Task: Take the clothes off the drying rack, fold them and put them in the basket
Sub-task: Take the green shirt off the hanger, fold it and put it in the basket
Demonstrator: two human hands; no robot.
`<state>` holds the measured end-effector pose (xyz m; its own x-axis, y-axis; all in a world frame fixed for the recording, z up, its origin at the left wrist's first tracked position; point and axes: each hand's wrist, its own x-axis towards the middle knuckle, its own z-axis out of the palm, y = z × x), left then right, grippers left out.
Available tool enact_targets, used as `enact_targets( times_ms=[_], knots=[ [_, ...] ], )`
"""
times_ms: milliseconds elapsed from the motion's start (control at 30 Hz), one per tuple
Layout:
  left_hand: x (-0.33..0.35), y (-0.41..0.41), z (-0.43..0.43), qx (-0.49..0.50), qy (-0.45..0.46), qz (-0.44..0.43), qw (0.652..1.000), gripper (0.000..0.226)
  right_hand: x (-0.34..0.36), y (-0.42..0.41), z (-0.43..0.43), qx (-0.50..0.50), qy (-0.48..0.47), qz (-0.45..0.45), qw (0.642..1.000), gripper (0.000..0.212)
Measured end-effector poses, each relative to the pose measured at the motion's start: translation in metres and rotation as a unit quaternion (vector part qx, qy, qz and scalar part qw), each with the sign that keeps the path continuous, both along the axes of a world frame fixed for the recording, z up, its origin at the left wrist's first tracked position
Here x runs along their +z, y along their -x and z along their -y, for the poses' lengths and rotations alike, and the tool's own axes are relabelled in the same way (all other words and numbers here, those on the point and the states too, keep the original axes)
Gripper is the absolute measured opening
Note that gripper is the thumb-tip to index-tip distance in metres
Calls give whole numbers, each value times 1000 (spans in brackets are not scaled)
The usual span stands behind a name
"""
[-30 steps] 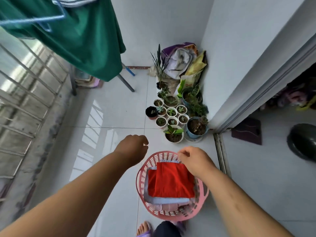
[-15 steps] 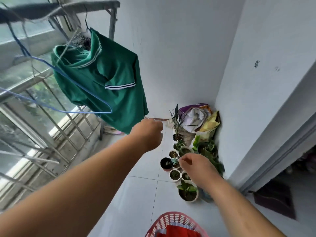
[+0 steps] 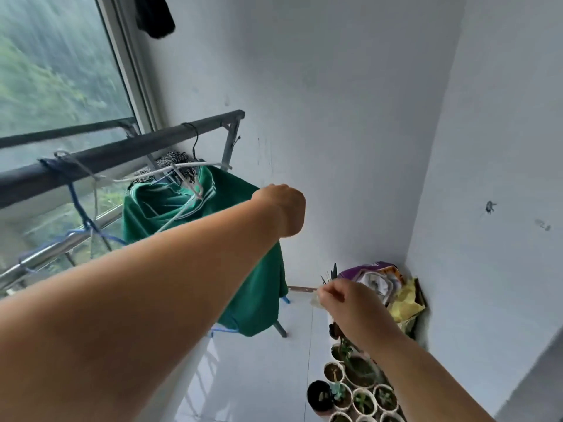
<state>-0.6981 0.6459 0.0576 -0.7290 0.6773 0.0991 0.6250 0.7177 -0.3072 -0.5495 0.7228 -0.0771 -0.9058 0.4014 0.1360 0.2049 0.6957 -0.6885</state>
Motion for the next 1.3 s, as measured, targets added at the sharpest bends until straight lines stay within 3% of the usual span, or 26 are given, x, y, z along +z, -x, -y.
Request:
enact_targets(
  times_ms=[267,433,533,667,833,1200,1300],
  knots=[
    [-4,77,33,164,-84,-17,983,50,33,83,11,25,31,-16,999,19],
    [-38,129,57,276,-303,23,912,53,50,125,26,39,12,-22,999,19],
    [-51,141,66,287,-369,40,883,71,58,139,32,39,-9,-23,999,19],
    [-66,161,78,301,-370,69,876,90,61,150,40,36,-34,-25,998,18],
    [-70,180,79,294,-384,72,872,82,64,153,39,29,-55,-9,998,17],
    [-77,213,88,307,-369,127,868,88,70,156,43,26,-75,-4,997,18],
    [-77,215,92,295,-350,132,879,74,67,156,44,30,-77,0,997,19]
  ],
)
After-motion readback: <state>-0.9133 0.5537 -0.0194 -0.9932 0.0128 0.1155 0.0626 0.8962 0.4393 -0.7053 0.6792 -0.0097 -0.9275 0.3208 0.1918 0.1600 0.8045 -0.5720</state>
